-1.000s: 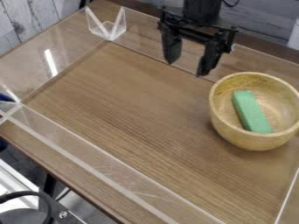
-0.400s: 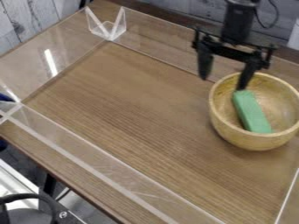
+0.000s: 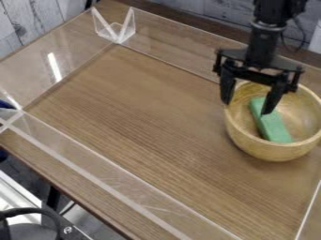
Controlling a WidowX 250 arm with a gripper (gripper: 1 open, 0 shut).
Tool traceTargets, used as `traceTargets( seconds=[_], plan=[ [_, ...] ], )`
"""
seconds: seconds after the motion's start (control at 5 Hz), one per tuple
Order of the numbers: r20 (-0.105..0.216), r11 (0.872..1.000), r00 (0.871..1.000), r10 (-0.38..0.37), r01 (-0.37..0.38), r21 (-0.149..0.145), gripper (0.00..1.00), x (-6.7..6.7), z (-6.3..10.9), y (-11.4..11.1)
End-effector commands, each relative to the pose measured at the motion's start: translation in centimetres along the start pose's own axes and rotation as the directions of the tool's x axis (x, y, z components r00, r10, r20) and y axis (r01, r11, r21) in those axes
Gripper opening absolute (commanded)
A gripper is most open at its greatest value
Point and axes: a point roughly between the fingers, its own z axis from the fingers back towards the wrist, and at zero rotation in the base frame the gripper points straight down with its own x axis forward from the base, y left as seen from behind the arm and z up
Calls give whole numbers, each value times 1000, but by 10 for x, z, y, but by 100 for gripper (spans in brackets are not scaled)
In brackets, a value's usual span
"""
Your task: Remove the green block from inside the brown bowl and put it on the table
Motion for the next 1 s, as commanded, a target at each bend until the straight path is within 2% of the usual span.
traceTargets(
  seconds=[0.0, 0.2, 0.6, 0.8],
  plan=[
    [75, 1000, 997, -22, 23, -11, 100, 12, 14, -6],
    [95, 999, 995, -36, 37, -6, 100, 18, 12, -7],
    [57, 999, 997, -42, 42, -1, 100, 26, 15, -18],
    [47, 998, 997, -54, 54, -17, 100, 31, 6, -16]
  ],
)
